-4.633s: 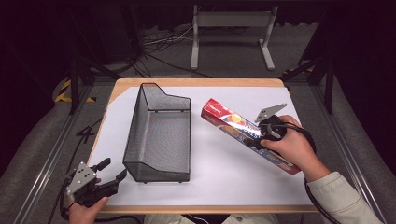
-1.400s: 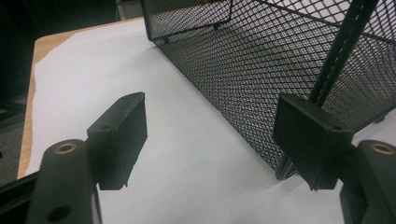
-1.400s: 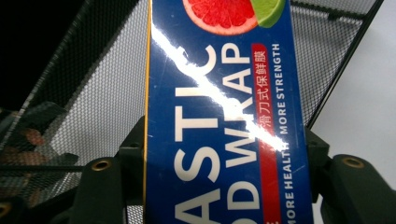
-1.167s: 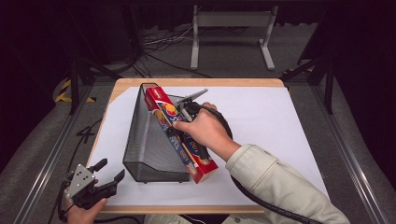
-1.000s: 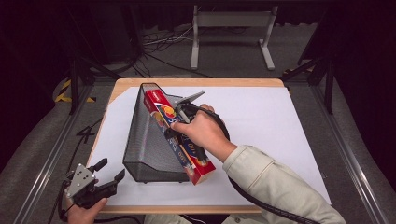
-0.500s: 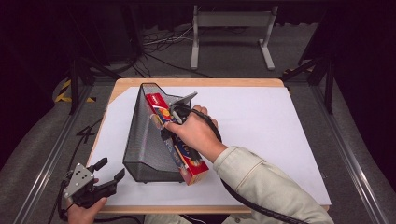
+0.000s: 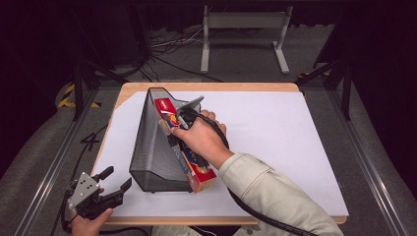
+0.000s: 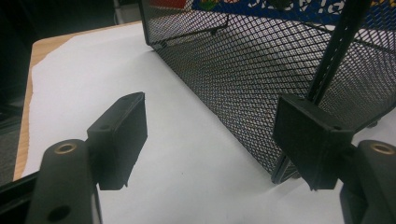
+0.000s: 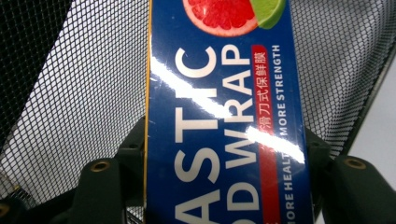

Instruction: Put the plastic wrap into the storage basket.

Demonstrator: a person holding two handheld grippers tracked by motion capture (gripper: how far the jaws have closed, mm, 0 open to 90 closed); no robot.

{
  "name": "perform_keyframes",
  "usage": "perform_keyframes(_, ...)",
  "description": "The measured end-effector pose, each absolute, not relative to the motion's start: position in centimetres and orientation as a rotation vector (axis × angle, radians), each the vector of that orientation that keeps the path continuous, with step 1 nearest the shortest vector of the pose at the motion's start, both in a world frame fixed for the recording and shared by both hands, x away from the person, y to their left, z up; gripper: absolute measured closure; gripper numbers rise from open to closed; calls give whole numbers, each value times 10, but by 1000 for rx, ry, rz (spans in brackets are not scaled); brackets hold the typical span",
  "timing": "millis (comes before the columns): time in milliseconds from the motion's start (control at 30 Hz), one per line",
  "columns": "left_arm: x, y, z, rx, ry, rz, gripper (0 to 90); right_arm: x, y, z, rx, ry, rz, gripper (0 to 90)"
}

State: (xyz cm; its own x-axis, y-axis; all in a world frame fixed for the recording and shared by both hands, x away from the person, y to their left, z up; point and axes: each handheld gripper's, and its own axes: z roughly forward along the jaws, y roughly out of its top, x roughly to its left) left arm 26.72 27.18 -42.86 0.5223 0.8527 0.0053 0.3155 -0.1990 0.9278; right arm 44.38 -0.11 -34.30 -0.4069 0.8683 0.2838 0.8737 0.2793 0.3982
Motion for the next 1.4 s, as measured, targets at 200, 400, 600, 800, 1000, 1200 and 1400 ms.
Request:
perform_keyframes(200,267,273,-429,1756,983,668,269,444,7,-350,-1703,-2569,-726,393)
perform_keyframes(400,267,273,-429,1760,983,666,269,446,8,-351,-1700,-2570,-706,392)
perform_keyframes(600,268,272,-429,1763,980,666,270,447,8,-352,-1680,-2578,-700,373)
perform_keyframes(800,268,271,-430,1767,979,657,269,446,6,-350,-1659,-2601,-710,303)
perform_keyframes(1000,268,272,-429,1765,978,657,270,445,4,-347,-1626,-2613,-728,284)
perform_keyframes(1200,268,272,-429,1768,978,663,270,444,-3,-339,-1588,-2628,-785,258)
perform_keyframes(1400,268,272,-429,1764,981,664,270,440,-10,-326,-1538,-2632,-920,234)
